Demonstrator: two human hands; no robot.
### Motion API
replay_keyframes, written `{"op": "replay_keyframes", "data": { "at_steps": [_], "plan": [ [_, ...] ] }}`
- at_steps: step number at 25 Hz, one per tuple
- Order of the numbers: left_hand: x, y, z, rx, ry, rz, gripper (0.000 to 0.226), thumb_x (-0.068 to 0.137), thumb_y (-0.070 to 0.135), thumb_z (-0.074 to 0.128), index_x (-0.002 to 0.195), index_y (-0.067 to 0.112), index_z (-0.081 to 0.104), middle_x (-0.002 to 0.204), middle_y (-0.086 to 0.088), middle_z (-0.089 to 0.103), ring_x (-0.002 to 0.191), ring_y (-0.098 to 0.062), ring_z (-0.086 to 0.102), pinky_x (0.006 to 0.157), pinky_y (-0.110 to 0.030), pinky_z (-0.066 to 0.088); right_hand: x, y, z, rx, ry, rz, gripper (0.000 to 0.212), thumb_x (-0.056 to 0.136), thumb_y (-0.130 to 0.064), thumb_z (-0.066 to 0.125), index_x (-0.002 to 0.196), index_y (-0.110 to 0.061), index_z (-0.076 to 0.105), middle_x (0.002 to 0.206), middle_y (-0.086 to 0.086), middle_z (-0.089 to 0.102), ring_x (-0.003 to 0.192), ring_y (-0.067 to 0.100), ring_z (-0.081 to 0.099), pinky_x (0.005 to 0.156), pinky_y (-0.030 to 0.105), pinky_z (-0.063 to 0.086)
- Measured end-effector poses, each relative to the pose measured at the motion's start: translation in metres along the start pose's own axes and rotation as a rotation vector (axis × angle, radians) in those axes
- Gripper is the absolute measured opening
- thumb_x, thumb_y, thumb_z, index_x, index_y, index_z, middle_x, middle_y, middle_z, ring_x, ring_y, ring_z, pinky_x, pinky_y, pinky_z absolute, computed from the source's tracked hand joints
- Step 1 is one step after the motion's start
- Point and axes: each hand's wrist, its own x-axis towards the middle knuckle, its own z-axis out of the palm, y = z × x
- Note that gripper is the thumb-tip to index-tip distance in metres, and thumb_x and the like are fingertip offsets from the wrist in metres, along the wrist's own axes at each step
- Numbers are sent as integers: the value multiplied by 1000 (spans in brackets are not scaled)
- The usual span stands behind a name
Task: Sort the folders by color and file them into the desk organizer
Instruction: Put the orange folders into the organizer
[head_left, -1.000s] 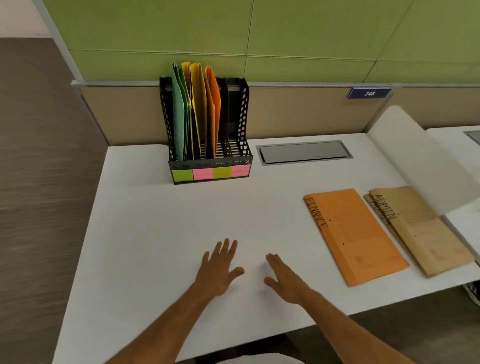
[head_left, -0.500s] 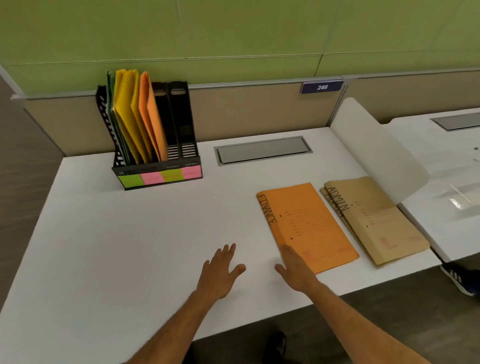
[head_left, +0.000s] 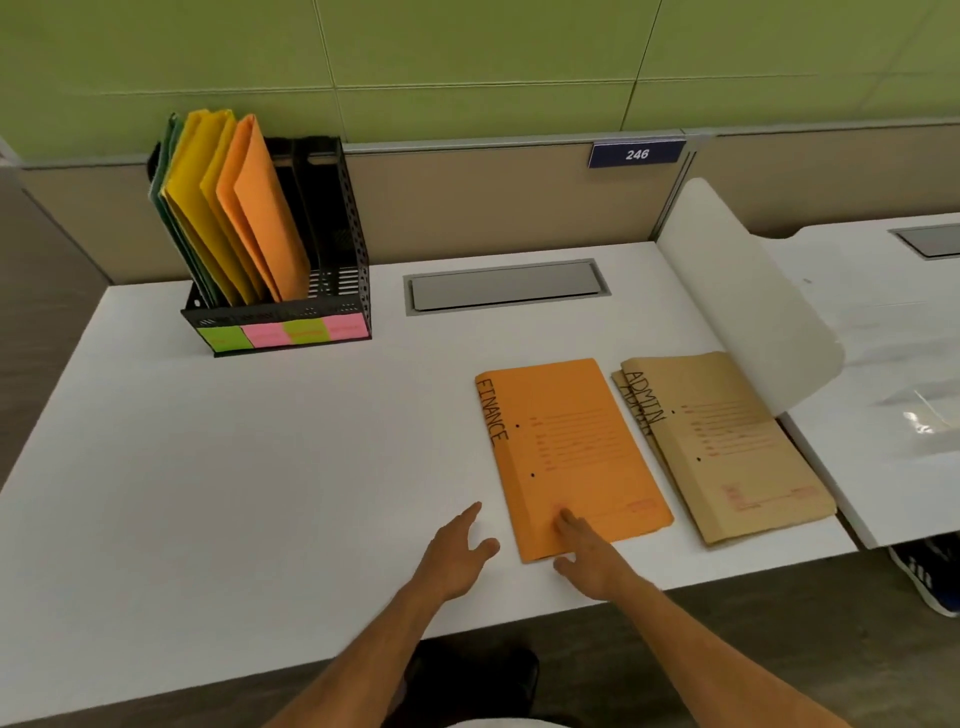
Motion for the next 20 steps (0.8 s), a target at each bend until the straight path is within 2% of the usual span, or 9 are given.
{"op": "replay_keyframes", "data": {
  "at_steps": [4,7,10,13,15,20],
  "plan": [
    [10,15,16,-234,-63,-126,74,97,42,62,158,28,23,161,2,34,143,-19,40,115,-38,35,-3,-2,17,-84,-117,-43,84,95,-43,51,157,-25,-3,166,-3,-1,151,24,14,123,42,18],
    [19,23,22,-342,-20,-185,72,95,34,67,155,26,27,154,-1,44,131,-19,48,109,-39,42,1,-4,17,-102,-173,-104,80,96,-42,50,157,-27,1,166,-8,-4,153,20,5,123,42,13],
    [31,22,19,-478,-17,-292,80,93,29,70,157,17,23,151,-7,46,134,-26,48,109,-41,41,2,1,10,-68,-209,-122,76,97,-42,49,157,-30,3,165,-13,-4,153,17,3,123,41,11],
    [38,20,18,-511,-43,-313,56,95,16,68,146,9,44,132,-5,59,118,-22,58,102,-36,47,1,5,2,-6,-227,-96,72,99,-40,48,157,-32,7,165,-13,4,152,18,13,122,38,15],
    [39,20,19,-517,-26,-309,40,95,10,66,133,11,53,122,-3,62,109,-20,61,95,-34,51,2,5,-2,19,-195,-79,67,100,-38,48,157,-31,13,165,-10,12,150,19,21,121,36,18],
    [39,18,17,-542,44,-294,40,91,11,70,128,14,54,128,-9,63,110,-24,64,86,-36,55,3,0,-9,29,-137,-89,57,100,-35,49,153,-25,29,160,1,30,142,25,35,118,38,29]
  ]
}}
